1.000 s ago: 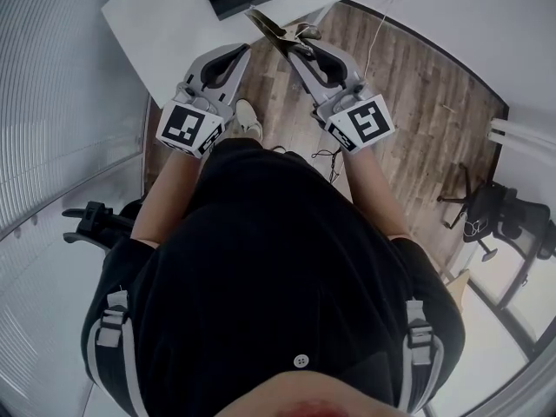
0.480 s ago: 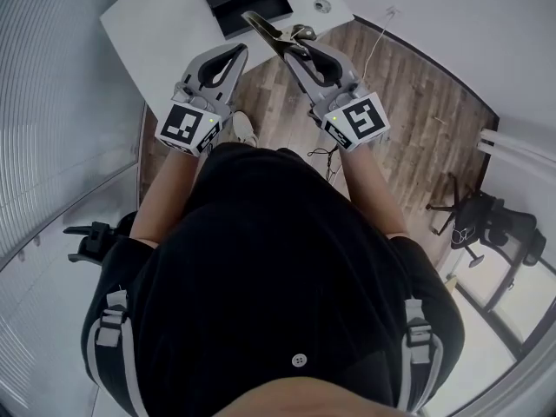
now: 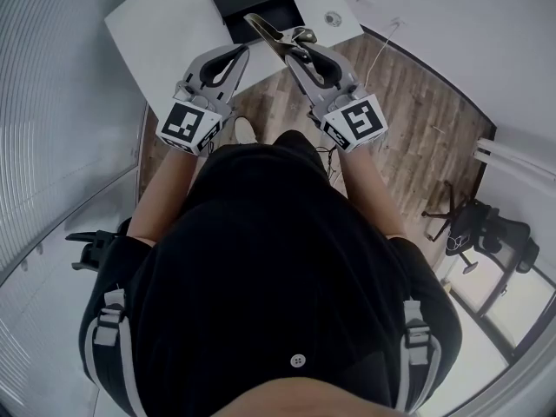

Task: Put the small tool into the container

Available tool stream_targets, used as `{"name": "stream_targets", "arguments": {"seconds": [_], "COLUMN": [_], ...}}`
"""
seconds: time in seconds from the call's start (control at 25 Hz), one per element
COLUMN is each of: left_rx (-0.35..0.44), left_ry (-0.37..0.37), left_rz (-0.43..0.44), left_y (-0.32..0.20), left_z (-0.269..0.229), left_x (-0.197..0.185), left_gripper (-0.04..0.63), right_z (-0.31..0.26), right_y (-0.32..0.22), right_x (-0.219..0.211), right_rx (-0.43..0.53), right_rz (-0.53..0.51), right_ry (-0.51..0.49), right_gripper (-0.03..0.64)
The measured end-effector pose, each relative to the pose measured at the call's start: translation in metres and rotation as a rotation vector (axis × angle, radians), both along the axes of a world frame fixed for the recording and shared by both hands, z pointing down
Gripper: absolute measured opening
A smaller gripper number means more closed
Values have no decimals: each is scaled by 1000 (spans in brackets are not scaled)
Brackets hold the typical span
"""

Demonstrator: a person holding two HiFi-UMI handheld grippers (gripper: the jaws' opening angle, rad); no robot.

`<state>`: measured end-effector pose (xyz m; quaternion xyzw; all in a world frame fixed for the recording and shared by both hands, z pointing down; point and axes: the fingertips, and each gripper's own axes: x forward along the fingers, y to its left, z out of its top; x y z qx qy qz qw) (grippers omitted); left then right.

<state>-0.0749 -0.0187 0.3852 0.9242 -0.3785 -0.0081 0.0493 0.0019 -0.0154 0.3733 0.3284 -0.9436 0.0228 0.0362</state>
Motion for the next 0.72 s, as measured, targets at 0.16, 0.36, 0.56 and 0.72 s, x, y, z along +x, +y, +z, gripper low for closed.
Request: {"name": "stream_targets", "arguments": {"seconds": [0.16, 0.36, 0.56, 0.72], "left_rx": [-10, -25, -26, -36], "left_ry": [2, -8, -15, -22], "left_rz": [-4, -21, -51, -108], "left_y": [-15, -26, -46, -72], "left_z": [1, 9, 10, 12], "left_x": [-6, -5, 0, -2], "left_gripper": [8, 9, 9, 9], "right_z": [2, 8, 15, 20], "right_y": [-15, -30, -60, -94], "right_x": [-5, -2, 4, 2], "right_rx": [-7, -17, -28, -42], "right_rz": [-3, -13, -48, -108], "right_ry": [7, 4, -3, -7], "right_gripper": [98, 98, 98, 98]}}
